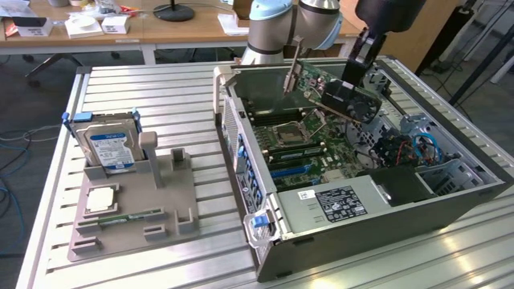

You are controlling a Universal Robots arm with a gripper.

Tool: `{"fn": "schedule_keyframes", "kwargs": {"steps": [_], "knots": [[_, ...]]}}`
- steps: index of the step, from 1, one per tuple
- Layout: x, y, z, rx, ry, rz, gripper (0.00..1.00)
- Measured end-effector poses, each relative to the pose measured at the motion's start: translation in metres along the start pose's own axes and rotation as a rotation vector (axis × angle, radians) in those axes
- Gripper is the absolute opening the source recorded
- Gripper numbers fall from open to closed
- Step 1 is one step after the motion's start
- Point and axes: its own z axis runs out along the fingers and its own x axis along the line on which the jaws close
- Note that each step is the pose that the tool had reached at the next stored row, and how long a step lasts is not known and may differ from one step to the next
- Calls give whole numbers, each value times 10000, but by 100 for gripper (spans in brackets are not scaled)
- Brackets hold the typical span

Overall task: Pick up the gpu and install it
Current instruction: 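Insert the gpu into the slot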

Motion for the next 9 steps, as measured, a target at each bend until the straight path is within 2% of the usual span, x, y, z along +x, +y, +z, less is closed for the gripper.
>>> {"fn": "schedule_keyframes", "kwargs": {"steps": [9], "knots": [[0, 0, 2, -27, 82, -1637, 27]]}}
